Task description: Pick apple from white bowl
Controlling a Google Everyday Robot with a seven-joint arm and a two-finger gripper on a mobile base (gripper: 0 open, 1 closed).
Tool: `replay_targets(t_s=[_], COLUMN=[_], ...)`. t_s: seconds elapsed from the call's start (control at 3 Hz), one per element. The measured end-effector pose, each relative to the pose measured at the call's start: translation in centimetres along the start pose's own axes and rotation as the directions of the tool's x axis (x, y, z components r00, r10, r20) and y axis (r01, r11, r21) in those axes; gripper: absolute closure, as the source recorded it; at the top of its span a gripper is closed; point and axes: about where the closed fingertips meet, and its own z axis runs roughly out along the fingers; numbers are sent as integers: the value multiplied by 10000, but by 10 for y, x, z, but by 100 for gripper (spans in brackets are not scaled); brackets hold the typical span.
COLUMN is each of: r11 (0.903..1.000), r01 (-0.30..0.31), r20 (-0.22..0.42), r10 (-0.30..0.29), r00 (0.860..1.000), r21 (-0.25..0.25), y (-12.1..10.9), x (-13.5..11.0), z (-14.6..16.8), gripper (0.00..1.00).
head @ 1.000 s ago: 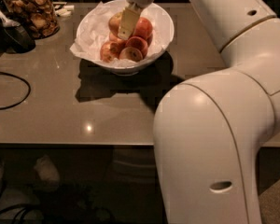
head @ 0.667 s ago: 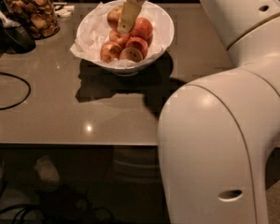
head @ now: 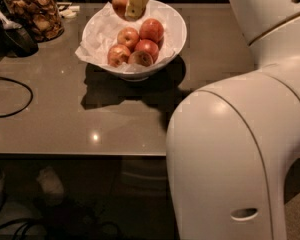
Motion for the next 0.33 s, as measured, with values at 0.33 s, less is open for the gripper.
replay_targets(t_s=[0.33], r11=[9990], r01=[281], r20=[278], r10=[-291], r00=[9992], r21=[349], y=[-2], x=[-11], z=[-23], gripper=[100])
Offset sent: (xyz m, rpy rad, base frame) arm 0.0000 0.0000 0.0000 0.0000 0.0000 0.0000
